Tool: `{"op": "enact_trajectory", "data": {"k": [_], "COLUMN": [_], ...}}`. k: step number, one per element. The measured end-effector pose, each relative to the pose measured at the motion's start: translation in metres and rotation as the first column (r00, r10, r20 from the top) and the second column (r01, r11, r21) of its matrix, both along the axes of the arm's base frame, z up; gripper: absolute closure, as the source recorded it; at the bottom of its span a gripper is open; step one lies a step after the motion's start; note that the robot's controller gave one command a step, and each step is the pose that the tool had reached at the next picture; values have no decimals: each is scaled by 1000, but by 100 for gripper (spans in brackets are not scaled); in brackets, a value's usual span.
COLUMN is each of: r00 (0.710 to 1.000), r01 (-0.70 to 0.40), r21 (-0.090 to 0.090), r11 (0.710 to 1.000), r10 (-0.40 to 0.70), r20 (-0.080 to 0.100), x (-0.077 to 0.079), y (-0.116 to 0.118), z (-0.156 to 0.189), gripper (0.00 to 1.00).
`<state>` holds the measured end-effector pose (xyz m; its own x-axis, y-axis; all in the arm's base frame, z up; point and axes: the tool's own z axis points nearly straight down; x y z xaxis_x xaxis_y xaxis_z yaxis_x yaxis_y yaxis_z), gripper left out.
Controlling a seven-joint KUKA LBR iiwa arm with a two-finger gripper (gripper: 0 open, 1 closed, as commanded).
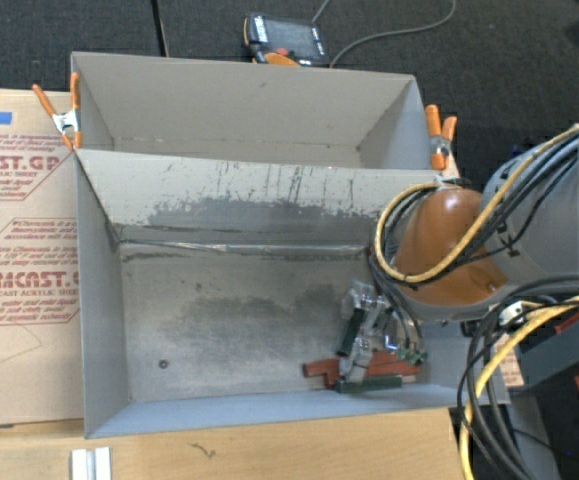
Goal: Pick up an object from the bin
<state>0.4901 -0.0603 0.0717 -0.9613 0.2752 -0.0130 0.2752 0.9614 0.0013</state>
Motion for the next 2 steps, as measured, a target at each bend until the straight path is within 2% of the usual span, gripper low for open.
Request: {"op": "enact_trajectory", "data": {"k": [1,2], "r00": [984,996], "r01": [179,85], "r21": [4,3], "r11": [984,996], "r10": [-179,-85], "r20": [-11,2], "x": [16,-5], "y": [-47,20], "z": [-1,0], "gripper": [0,0]}}
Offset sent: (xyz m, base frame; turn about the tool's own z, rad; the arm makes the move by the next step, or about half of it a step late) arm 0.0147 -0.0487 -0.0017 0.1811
